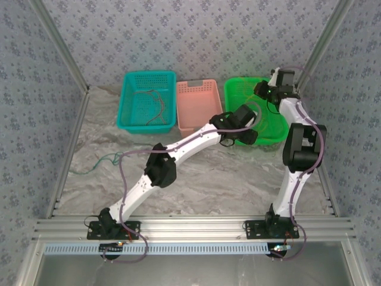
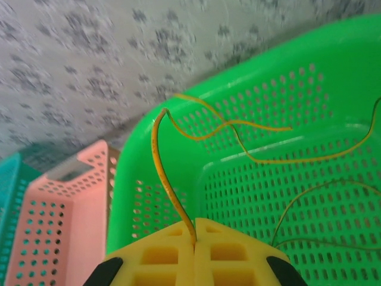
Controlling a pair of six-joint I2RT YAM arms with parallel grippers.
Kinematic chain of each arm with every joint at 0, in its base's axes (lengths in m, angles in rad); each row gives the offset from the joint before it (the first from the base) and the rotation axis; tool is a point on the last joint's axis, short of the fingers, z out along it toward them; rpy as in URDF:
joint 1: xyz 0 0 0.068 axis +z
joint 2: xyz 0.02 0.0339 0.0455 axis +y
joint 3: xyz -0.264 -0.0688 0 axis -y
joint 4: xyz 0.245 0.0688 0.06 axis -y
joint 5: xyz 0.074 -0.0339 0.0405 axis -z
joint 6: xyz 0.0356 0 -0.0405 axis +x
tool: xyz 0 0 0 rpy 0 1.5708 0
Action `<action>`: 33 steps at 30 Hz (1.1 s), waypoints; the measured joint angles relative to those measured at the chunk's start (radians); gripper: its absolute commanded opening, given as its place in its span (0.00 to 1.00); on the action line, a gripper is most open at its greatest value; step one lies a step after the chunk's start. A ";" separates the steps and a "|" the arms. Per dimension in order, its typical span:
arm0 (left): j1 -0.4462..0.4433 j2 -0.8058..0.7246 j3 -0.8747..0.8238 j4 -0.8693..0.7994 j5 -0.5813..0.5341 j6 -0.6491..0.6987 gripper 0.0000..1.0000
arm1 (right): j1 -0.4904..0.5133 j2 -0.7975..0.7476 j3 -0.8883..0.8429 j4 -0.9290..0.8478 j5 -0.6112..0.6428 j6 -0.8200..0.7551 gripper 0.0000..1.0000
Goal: Untangle the cables
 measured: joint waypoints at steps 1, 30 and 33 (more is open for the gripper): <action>-0.004 -0.003 0.000 -0.008 -0.007 -0.002 0.60 | 0.005 0.007 0.003 -0.015 0.000 -0.005 0.00; 0.579 -1.397 -1.596 0.245 -0.214 -0.440 0.54 | 0.510 -0.837 -0.632 0.010 0.335 -0.117 0.53; 0.836 -1.531 -1.720 0.183 -0.178 -0.458 0.56 | 0.708 -0.875 -0.709 0.010 0.400 -0.118 0.53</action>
